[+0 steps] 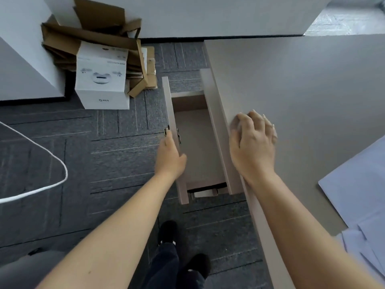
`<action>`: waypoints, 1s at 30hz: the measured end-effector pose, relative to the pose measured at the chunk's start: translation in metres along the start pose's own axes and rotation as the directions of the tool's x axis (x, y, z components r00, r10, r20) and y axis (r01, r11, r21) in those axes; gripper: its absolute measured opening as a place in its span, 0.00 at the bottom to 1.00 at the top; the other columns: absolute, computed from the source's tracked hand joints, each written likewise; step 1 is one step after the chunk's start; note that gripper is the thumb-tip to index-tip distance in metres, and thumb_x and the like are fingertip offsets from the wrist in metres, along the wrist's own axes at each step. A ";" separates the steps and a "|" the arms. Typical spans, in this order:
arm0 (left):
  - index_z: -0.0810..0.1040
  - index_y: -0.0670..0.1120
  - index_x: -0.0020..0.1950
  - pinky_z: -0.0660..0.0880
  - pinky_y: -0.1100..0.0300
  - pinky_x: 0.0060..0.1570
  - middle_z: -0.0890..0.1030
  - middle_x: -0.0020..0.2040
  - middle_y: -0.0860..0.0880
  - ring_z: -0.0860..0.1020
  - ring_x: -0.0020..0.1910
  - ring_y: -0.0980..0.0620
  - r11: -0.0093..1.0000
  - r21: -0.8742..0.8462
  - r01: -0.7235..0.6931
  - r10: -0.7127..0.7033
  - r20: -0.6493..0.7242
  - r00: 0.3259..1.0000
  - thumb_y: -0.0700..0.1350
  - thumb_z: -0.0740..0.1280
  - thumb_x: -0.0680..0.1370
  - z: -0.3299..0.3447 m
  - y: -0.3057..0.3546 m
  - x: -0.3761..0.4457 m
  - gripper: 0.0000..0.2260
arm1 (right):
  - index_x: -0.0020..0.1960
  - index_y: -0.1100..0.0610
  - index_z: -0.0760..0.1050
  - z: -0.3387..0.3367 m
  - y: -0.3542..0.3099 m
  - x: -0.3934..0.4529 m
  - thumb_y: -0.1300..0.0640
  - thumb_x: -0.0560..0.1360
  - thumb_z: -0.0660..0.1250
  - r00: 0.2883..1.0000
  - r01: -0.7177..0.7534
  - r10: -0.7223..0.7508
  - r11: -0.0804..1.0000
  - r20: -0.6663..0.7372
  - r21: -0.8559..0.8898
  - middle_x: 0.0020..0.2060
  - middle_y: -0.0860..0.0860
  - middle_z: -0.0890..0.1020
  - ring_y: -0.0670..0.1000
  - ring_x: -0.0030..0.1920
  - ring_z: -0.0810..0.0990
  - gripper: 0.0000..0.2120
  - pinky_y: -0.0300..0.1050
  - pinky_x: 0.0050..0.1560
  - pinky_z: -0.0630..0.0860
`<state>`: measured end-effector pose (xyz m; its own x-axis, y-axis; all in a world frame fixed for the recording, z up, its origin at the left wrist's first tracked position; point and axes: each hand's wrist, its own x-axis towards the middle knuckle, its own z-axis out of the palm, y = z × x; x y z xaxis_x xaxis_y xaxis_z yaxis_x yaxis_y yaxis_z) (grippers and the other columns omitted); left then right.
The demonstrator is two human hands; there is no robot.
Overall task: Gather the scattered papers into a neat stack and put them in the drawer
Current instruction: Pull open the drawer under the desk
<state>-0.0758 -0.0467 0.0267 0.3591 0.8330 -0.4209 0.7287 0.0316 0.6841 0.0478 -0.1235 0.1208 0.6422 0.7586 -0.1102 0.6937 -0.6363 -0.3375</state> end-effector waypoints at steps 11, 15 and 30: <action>0.55 0.38 0.73 0.70 0.50 0.61 0.58 0.74 0.37 0.66 0.68 0.40 0.764 0.643 0.061 0.032 -0.131 0.991 0.31 0.56 0.75 -0.028 -0.025 -0.026 0.26 | 0.70 0.54 0.63 0.003 -0.003 -0.006 0.56 0.78 0.52 1.000 0.024 -0.024 1.000 -0.001 -0.007 0.75 0.54 0.60 0.56 0.76 0.51 0.20 0.51 0.75 0.44; 0.55 0.37 0.73 0.69 0.51 0.60 0.63 0.71 0.38 0.69 0.65 0.41 0.666 0.736 0.123 0.039 -0.198 0.979 0.34 0.55 0.77 -0.051 -0.049 -0.028 0.24 | 0.69 0.55 0.63 0.006 -0.008 -0.010 0.59 0.79 0.50 1.000 0.009 -0.009 1.000 0.006 -0.020 0.75 0.55 0.58 0.57 0.76 0.50 0.20 0.52 0.75 0.43; 0.57 0.37 0.71 0.67 0.52 0.59 0.66 0.67 0.41 0.69 0.61 0.42 0.559 0.760 0.331 -0.085 -0.344 0.935 0.36 0.53 0.77 -0.101 -0.103 -0.031 0.21 | 0.71 0.55 0.61 0.006 -0.015 -0.012 0.67 0.76 0.51 1.000 0.015 -0.014 0.998 0.012 -0.054 0.75 0.55 0.58 0.57 0.76 0.49 0.25 0.52 0.76 0.43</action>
<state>-0.2210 -0.0196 0.0294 0.0728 0.9663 -0.2469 0.9696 -0.1266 -0.2095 0.0278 -0.1223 0.1216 0.6283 0.7692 -0.1168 0.7196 -0.6316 -0.2885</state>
